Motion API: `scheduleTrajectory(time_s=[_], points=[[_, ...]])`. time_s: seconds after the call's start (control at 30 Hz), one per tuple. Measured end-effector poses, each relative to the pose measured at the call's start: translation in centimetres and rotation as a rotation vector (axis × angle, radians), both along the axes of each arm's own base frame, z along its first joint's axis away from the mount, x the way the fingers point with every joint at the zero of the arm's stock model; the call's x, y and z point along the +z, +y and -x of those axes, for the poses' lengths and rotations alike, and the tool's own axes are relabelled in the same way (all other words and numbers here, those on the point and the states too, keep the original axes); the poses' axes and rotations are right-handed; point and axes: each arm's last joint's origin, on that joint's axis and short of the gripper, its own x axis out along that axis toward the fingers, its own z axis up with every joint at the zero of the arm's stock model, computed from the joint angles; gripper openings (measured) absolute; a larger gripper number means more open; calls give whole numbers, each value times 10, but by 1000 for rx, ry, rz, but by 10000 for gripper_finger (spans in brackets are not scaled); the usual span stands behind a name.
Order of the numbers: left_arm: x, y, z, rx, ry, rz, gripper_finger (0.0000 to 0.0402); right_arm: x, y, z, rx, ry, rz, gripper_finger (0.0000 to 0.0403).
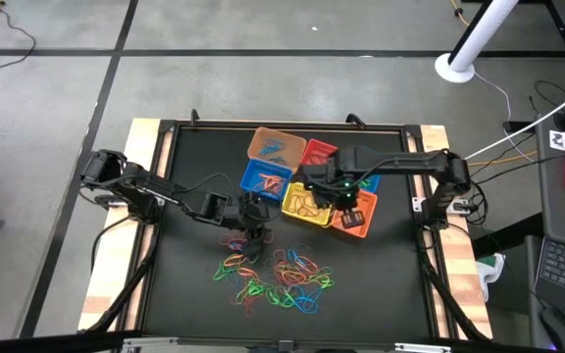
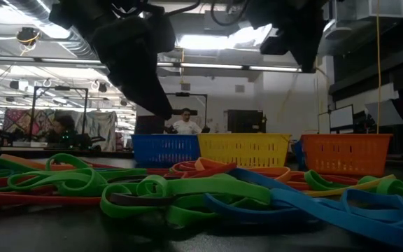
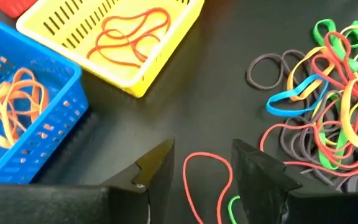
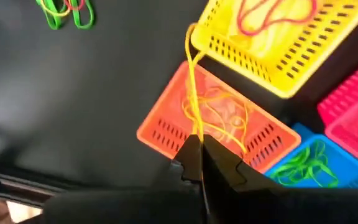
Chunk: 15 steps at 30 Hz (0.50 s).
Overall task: Sort rubber bands into baskets
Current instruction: Put the yellow rubber band into the orange basket
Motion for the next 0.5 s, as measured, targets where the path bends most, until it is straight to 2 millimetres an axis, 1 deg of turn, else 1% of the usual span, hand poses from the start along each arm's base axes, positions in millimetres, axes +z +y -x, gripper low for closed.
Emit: scheduleTrajectory(time_s=[0.13,0.23,0.37,0.5], points=[[0,0,0,18,-1,15,155,4,-3,16,-5,-3,51,1],[0,0,0,23,-1,19,155,2,-8,32,-19,12,77,1],[0,0,0,26,-2,21,155,-9,-15,52,-28,60,140,1],[0,0,0,26,-4,21,155,-29,-24,59,-56,51,160,1]])
